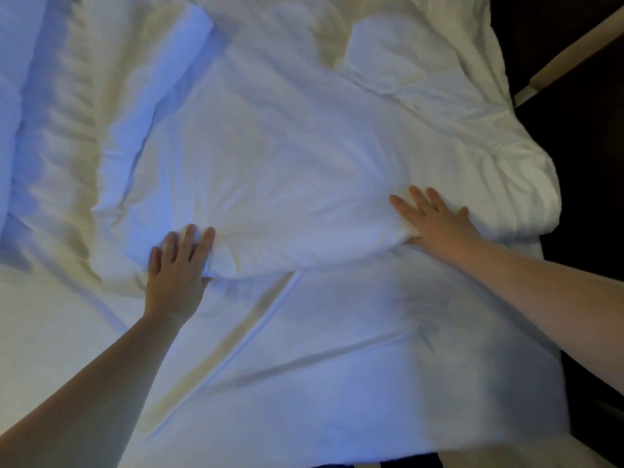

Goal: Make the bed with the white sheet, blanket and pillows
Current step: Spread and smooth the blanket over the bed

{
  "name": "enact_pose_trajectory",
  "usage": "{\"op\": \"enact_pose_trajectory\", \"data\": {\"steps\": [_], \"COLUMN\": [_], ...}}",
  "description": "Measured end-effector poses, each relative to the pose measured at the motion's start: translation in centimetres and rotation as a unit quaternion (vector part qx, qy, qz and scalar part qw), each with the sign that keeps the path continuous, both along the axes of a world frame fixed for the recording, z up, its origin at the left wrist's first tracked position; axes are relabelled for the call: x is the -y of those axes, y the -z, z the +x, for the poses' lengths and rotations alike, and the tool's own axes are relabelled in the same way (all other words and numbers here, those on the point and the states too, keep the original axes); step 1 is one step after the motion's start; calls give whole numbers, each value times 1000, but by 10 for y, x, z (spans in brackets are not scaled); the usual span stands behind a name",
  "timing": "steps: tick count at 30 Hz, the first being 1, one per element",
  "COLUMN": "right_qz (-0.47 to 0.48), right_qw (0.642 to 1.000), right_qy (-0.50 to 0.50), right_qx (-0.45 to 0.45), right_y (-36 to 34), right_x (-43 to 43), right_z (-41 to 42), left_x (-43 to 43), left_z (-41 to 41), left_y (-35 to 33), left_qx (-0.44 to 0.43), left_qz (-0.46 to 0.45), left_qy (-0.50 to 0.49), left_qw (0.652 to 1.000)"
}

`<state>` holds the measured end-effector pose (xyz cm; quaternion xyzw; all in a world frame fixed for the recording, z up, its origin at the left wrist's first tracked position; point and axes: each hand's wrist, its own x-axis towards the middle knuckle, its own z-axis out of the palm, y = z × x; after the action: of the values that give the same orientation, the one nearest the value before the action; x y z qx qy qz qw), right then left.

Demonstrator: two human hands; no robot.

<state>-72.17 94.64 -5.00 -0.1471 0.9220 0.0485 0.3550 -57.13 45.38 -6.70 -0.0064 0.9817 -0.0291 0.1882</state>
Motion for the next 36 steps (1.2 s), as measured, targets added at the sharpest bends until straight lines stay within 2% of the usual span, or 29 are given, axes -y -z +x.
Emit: {"op": "enact_pose_trajectory", "data": {"steps": [4, 7, 14, 18, 24, 27, 31, 34, 36], "right_qz": [-43, -61, -13, -18, -42, -40, 41, 70, 69], "right_qw": [998, 998, 999, 998, 999, 997, 991, 987, 989], "right_qy": [-15, -19, -45, -52, -10, -47, -129, -145, -128], "right_qx": [35, 19, -16, -35, 28, 54, 15, -13, 0], "right_y": [-13, -36, -93, -119, -134, -140, -142, -143, -146], "right_x": [-9, -12, -20, -24, -43, -51, -62, -71, -83], "right_z": [-9, -4, 30, 62, 152, 218, 279, 300, 317], "left_x": [6, 8, 10, 7, -2, -18, -46, -61, -72], "left_z": [-3, -1, 27, 59, 144, 212, 270, 294, 313], "left_y": [-9, -29, -79, -100, -127, -133, -130, -131, -136], "left_qx": [16, 22, 27, 34, 91, 111, 127, 123, 128], "left_qz": [14, 36, 74, 71, 50, 37, 29, 42, 40], "left_qy": [15, 12, 16, 11, 28, 31, 4, -15, -10], "left_qw": [1000, 999, 997, 997, 994, 993, 992, 991, 991]}}
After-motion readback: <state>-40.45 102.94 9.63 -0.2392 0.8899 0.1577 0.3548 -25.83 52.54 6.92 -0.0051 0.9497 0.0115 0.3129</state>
